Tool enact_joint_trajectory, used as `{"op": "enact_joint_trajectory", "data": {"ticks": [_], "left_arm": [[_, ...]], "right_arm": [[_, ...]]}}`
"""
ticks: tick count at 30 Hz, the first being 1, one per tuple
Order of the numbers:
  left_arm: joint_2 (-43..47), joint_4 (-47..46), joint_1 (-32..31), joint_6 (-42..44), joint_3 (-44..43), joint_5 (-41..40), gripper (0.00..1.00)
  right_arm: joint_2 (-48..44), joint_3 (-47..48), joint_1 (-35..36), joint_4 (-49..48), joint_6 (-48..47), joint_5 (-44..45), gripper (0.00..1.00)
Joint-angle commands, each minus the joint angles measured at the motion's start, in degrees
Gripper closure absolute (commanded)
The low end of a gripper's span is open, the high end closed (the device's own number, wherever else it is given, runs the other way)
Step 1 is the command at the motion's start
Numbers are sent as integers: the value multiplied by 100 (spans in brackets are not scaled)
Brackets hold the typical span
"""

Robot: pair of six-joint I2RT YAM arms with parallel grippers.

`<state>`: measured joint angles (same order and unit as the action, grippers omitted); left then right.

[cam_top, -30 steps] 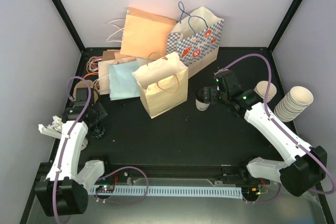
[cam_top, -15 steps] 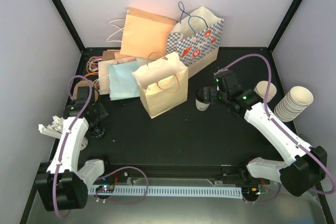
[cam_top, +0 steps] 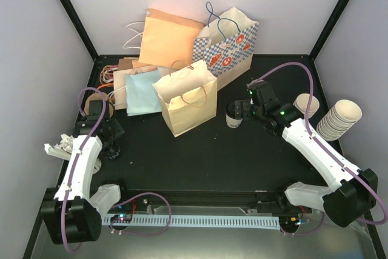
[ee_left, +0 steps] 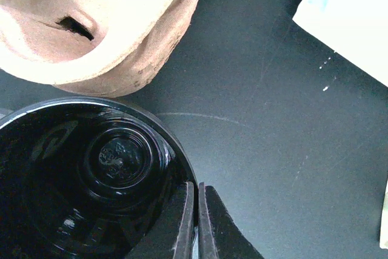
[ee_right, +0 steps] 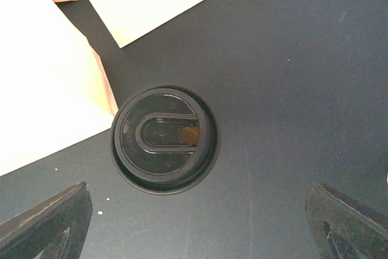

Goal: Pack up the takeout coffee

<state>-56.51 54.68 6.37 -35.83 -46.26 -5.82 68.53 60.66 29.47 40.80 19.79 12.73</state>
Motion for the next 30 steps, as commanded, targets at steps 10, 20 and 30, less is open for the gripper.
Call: {"op": "enact_joint_trajectory", "data": {"ticks": [10,20,30], "left_arm": [[83,570,40,-302,-308,-338,98],[143,722,42,-263,-633,-362,98],[114,823,38,-261,-723,-488,99]], "right_arm": [[38,3,-22,-128,-63,-102,1],[50,-1,-28,-120,-63,-113,1],[40,8,-30,-122,-72,-123,1]]}}
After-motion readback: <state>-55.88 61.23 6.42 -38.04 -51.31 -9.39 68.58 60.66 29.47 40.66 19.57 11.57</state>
